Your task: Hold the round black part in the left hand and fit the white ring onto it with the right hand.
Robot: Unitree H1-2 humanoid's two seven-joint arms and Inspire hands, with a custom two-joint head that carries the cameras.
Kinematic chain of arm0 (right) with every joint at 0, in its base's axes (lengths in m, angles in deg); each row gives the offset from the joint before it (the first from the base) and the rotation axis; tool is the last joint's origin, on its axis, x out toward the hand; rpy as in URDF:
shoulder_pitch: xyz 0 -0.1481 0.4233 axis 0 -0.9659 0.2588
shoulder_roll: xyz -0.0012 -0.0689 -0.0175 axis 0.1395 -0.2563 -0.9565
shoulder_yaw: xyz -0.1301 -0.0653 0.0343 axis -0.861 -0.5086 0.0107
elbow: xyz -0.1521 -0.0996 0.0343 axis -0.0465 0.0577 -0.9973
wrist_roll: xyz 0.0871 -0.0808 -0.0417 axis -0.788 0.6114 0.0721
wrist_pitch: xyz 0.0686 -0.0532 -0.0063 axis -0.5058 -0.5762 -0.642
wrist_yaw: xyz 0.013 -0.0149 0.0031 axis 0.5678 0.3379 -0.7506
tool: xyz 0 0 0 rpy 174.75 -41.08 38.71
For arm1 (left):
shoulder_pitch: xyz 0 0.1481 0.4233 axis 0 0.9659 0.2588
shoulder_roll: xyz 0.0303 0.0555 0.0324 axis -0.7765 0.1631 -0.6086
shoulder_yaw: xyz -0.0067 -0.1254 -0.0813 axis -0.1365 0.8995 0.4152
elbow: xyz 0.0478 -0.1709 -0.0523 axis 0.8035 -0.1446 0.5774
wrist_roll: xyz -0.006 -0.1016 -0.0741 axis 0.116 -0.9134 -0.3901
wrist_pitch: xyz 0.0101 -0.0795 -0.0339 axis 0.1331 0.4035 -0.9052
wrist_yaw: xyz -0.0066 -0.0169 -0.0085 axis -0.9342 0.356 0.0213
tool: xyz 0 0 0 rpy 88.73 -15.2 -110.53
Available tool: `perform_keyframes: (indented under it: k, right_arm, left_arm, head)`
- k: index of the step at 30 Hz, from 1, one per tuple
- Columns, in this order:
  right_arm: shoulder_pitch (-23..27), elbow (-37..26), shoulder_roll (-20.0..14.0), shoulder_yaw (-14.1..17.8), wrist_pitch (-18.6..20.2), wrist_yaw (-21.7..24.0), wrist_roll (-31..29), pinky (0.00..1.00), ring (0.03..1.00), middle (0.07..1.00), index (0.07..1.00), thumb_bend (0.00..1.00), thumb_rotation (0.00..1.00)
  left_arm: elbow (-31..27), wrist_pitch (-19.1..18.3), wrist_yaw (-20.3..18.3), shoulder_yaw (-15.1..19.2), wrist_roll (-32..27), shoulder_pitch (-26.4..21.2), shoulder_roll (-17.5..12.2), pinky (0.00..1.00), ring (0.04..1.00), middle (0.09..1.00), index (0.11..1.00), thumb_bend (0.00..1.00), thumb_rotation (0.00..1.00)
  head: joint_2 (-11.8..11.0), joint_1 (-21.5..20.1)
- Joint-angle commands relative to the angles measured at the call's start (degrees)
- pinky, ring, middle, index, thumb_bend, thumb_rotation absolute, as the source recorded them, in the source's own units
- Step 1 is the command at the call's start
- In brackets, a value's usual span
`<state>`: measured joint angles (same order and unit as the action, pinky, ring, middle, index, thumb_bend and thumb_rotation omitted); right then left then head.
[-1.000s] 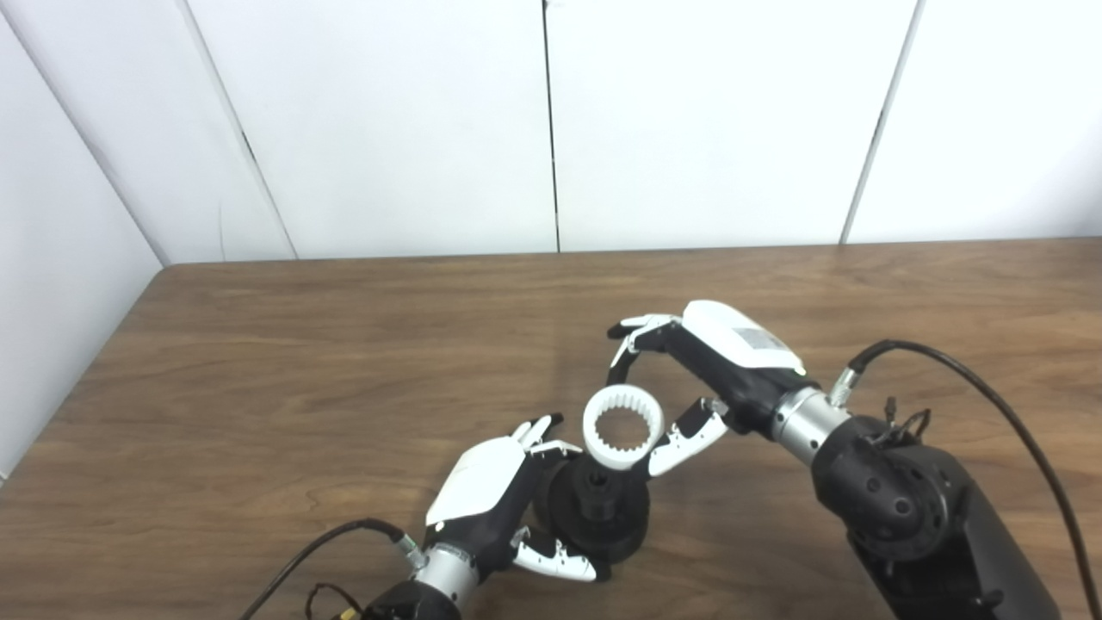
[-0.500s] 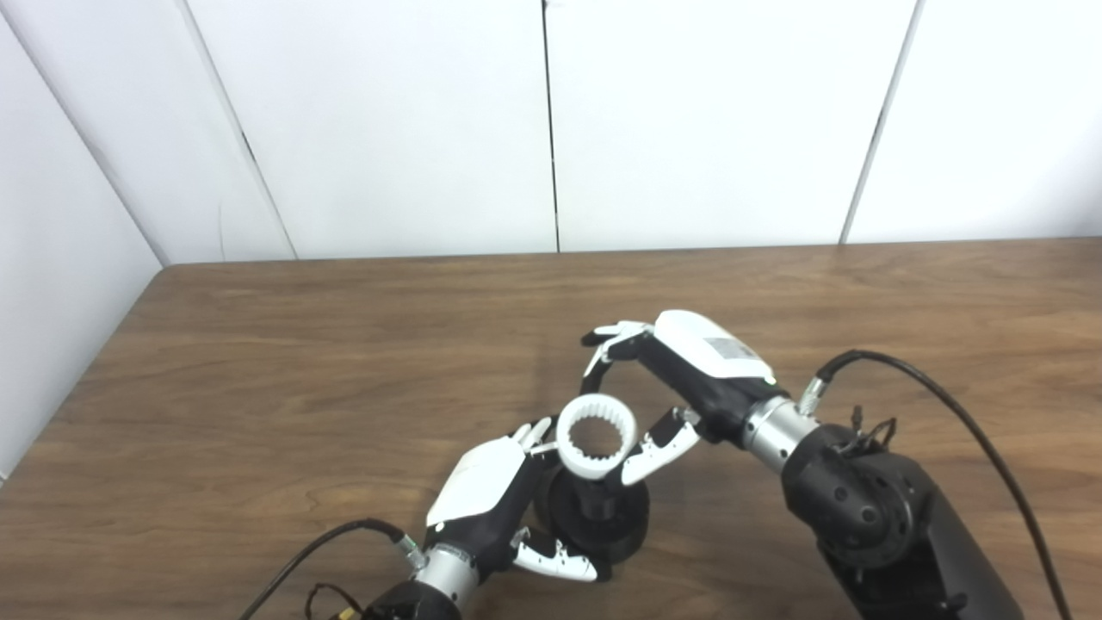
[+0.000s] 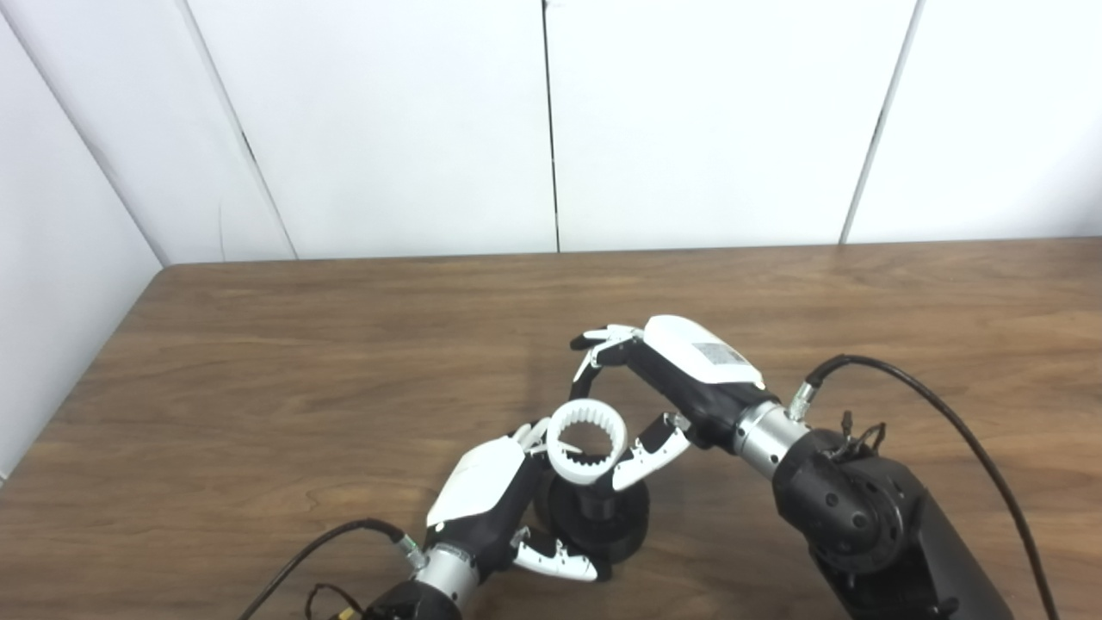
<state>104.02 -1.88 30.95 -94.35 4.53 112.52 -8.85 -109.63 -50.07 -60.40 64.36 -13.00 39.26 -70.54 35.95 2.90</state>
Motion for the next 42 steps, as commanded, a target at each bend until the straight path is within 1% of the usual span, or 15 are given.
perform_keyframes:
  k: [1, 9, 16, 23, 28, 34, 42]
  right_arm:
    - [0.12, -0.53, -1.12, -0.48, -1.07, 1.28, 0.80, 0.81, 0.923, 0.870, 0.494, 0.52, 0.16]
    - [0.26, -1.60, -2.28, -0.33, -0.85, 2.33, 0.50, 0.83, 0.924, 0.871, 0.494, 0.52, 0.16]
    - [0.23, -2.54, -2.93, -0.13, -0.36, 3.36, 0.42, 0.83, 0.926, 0.870, 0.494, 0.52, 0.16]
    - [0.36, -3.40, -3.40, 0.10, -0.04, 4.76, 0.81, 0.83, 0.926, 0.872, 0.494, 0.52, 0.16]
    - [0.07, -3.53, -3.66, 0.20, -0.22, 4.87, 0.76, 0.82, 0.923, 0.870, 0.494, 0.52, 0.16]
    - [-0.47, -3.26, -3.93, 0.10, -0.65, 4.63, 0.57, 0.81, 0.923, 0.869, 0.495, 0.52, 0.16]
    - [-1.11, -2.48, -3.94, 0.08, -1.02, 4.21, 0.45, 0.82, 0.923, 0.869, 0.494, 0.52, 0.16]
  left_arm:
    - [1.57, -0.35, -0.72, -0.69, 0.01, 0.31, 0.19, 0.99, 1.000, 1.000, 0.709, 0.88, 0.21]
    - [1.34, -0.94, -1.21, -0.57, -0.12, 0.26, 0.18, 1.00, 1.000, 1.000, 0.713, 0.87, 0.21]
    - [1.24, -1.57, -1.56, -0.49, 0.20, 0.13, 0.23, 0.98, 1.000, 1.000, 0.715, 0.88, 0.21]
    - [1.27, -1.02, -1.33, -0.33, -0.07, 0.09, -0.08, 0.97, 1.000, 1.000, 0.712, 0.88, 0.21]
    - [1.28, -0.63, -1.14, -0.17, -0.41, 0.10, -0.05, 0.97, 1.000, 1.000, 0.710, 0.88, 0.20]
    - [1.02, -1.29, -1.57, -0.39, 0.48, -0.09, -0.05, 0.97, 1.000, 1.000, 0.715, 0.89, 0.21]
    - [0.88, -0.78, -1.27, -0.26, 0.33, 0.01, -0.11, 0.97, 1.000, 1.000, 0.711, 0.89, 0.20]
  head:
    - [0.17, -0.02]
    - [0.36, -0.09]
    - [0.47, -0.09]
    - [0.68, -0.33]
    - [0.80, -0.34]
    - [0.73, -0.23]
    - [0.99, -0.32]
